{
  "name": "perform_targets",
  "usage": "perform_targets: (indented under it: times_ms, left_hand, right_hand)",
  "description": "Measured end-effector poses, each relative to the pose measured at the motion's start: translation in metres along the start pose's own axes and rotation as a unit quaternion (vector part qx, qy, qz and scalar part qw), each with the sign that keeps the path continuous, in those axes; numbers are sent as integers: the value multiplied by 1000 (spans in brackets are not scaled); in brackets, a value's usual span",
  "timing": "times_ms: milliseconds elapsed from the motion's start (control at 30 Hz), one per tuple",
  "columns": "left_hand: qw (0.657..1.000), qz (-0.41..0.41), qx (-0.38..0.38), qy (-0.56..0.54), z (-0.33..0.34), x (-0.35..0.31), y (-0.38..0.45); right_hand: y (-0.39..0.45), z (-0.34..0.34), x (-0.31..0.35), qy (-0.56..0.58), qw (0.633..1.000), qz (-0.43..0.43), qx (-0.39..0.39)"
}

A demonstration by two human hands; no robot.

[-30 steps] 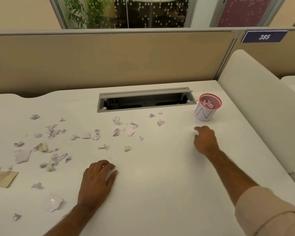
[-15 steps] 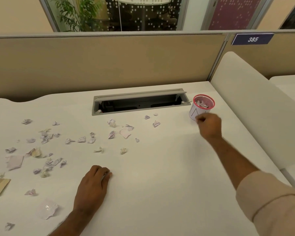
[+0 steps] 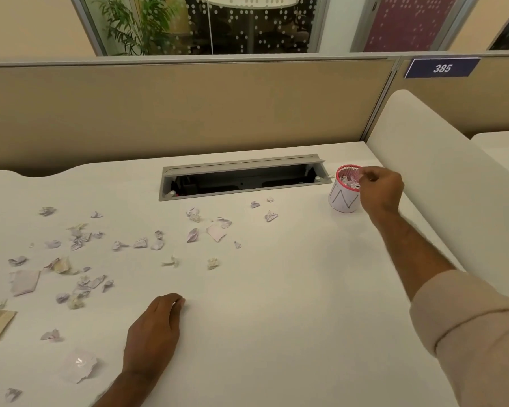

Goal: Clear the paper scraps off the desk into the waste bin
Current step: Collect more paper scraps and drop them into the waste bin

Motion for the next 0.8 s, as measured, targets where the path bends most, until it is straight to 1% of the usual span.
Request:
perform_targets:
  times_ms: [67, 100, 233, 300, 367, 400, 433, 500, 533, 567, 600, 633, 667, 733, 800]
  left_hand:
    - [999, -23, -8, -23, -1, 1, 0]
    - [999, -36, -13, -36, -2, 2, 1]
    - [991, -83, -27, -102, -5, 5, 3]
    - [978, -107, -49, -175, -11, 3, 5]
    - [944, -167, -84, -270, -15, 0, 8]
    - [919, -209, -99, -321, -15, -3, 10]
    - [883, -255, -104, -381, -13, -7, 12]
    - [783, -320, -84, -527, -8, -23, 15]
    - [738, -332, -70, -584, -7, -33, 15]
    - [708, -332, -58, -620, -8, -43, 14]
    - [695, -322, -45, -641, -9, -54, 13]
    - [700, -302, -31, -647, -11, -63, 11]
    - [716, -277, -18, -641, -14, -72, 8]
    - [766, -220, 1, -605, -22, -89, 1]
    - [810, -158, 4, -565, -27, -100, -6]
  right_hand:
    - [-30, 8, -6, 23, 1000, 2, 10]
    - [-49, 15, -8, 33, 999, 4, 30]
    - [-137, 45, -15, 94, 982, 61, 155]
    - [-182, 57, -11, 129, 967, 94, 200]
    - [-223, 66, 0, 164, 950, 122, 237]
    - [-243, 70, 7, 190, 937, 141, 257]
    - [-261, 75, 14, 223, 919, 166, 278]
    - [-294, 85, 29, 298, 869, 233, 318]
    - [-309, 90, 37, 340, 836, 271, 334]
    - [-322, 95, 46, 383, 798, 311, 345]
    - [-334, 99, 53, 423, 758, 352, 351]
    - [-344, 103, 59, 460, 716, 391, 350]
    - [-352, 105, 66, 495, 674, 426, 345]
    - [-364, 108, 77, 561, 593, 474, 330]
    - [-370, 108, 85, 607, 530, 503, 313]
Point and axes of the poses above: each hand's wrist, its own y-axis towards the middle knuckle, its own z-axis out of the palm, x = y × z, the point moved 3 cm from there along y, towards the middle knuckle, and after that the axes turned 7 degrees about x, right-handed, at the moved point
